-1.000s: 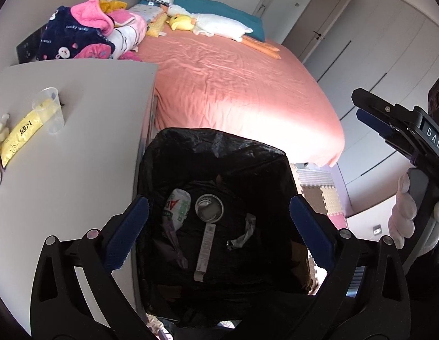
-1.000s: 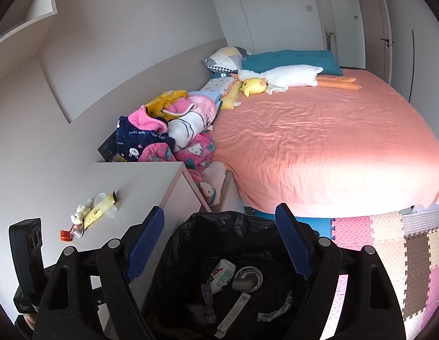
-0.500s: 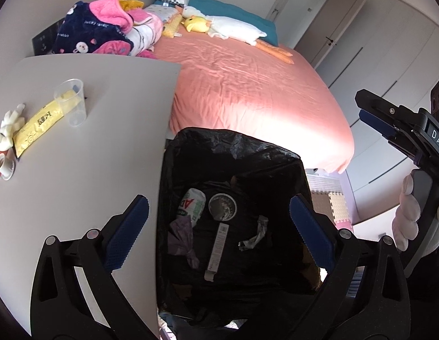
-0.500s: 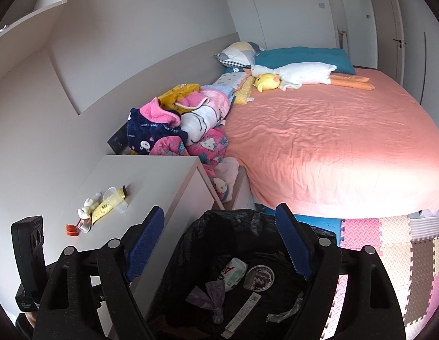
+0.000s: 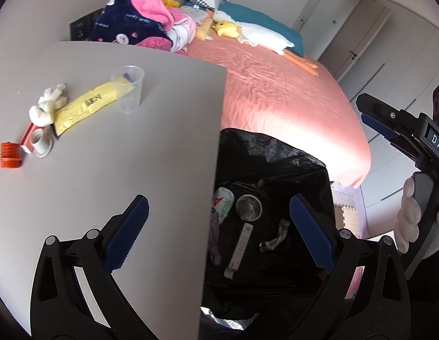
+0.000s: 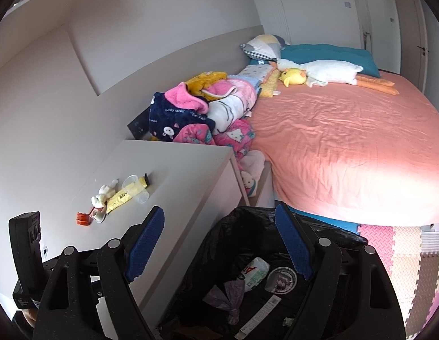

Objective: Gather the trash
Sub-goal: 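Move both tools back over the table toward the remaining trash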

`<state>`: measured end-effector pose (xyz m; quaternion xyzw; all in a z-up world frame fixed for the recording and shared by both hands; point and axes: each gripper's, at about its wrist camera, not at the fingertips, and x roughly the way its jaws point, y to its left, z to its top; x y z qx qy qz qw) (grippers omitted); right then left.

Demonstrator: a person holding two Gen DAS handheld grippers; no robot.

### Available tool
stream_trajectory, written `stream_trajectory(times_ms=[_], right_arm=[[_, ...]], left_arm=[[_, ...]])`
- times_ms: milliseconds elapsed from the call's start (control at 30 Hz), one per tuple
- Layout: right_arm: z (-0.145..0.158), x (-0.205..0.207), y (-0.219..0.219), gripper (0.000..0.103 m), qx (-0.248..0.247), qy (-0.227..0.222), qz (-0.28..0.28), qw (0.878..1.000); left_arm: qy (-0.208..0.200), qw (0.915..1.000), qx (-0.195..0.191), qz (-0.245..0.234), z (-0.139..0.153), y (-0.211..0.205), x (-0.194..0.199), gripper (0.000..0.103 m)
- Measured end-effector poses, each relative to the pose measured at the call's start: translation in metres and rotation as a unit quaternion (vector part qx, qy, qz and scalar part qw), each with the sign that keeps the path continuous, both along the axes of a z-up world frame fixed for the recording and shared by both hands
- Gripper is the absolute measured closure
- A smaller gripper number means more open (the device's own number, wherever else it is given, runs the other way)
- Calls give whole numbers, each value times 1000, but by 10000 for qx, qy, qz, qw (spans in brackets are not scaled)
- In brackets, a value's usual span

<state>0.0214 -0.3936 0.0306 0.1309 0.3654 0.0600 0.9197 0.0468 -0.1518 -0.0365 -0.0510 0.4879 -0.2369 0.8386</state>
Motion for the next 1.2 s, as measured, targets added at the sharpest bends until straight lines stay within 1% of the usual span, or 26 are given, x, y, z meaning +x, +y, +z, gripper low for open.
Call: stream_trajectory(times_ms=[533,900,1067,1200], right_arm=[[-14,27,70,22,-201,29,700,9973],[-26,44,102,22,-293,115,945,9950],[-35,54,115,22,-282,203,1013,9943],[-43,63,127,22,-260,282,1084,9934]], left_arm=[[8,9967,73,811,-7,65,-8,7],[29,9918,63,1277,-12,101,-11,7],[-45,9888,101,1486,-13,115,-10,7],[-182,9855,186,1677,-13,128,-7,7]])
